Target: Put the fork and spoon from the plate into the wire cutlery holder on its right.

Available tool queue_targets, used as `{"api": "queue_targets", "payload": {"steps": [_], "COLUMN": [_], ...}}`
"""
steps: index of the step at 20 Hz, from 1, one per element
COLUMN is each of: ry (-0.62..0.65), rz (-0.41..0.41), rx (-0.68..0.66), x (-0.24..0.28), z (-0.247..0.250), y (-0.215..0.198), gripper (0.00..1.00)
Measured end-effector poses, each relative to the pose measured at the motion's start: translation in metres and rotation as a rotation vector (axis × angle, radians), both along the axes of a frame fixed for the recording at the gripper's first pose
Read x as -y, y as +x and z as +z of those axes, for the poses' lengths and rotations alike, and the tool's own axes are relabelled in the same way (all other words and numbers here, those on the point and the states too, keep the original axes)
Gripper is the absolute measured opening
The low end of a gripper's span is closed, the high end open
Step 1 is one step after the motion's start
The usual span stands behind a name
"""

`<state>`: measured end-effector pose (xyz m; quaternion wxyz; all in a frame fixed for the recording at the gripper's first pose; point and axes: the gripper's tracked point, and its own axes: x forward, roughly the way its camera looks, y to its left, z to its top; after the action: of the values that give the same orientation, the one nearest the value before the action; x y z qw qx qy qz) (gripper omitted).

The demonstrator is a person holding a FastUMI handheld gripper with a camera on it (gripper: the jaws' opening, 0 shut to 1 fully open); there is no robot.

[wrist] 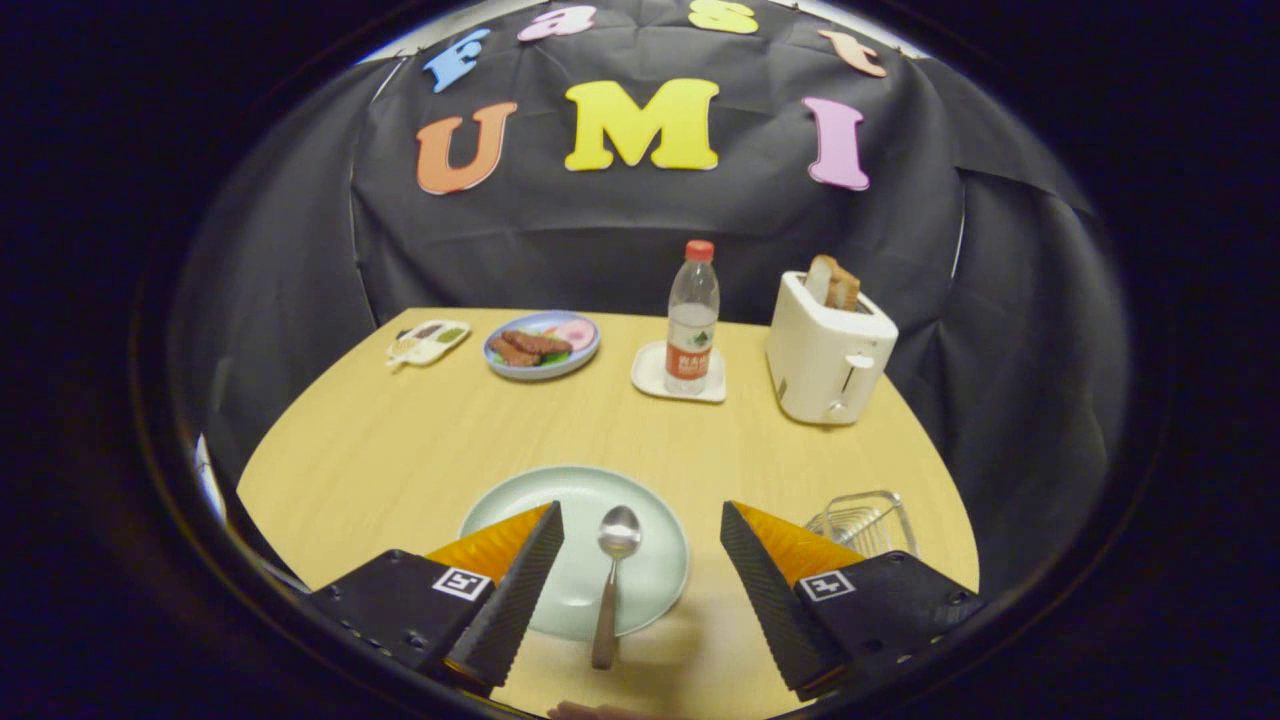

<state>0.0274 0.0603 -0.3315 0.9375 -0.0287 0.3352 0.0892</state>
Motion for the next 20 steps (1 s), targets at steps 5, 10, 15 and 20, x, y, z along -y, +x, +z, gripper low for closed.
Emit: {"api": "queue_targets", "payload": {"steps": [5,10,15,20], "ry": [0.019,0.016,0.004,-0.021], "rz": [0.014,-0.058,-0.105,-0.104], "rx": [-0.181,-0.295,-0.369,-0.383], "x": [-0.018,-0.015,-0.014,-0.016], "z": [-0.055,-0.089,-0.108,-0.109], "y": [-0.022,-0.019,-0.023,-0.028], "gripper": [0.95,0.77,0.36,0.14]}}
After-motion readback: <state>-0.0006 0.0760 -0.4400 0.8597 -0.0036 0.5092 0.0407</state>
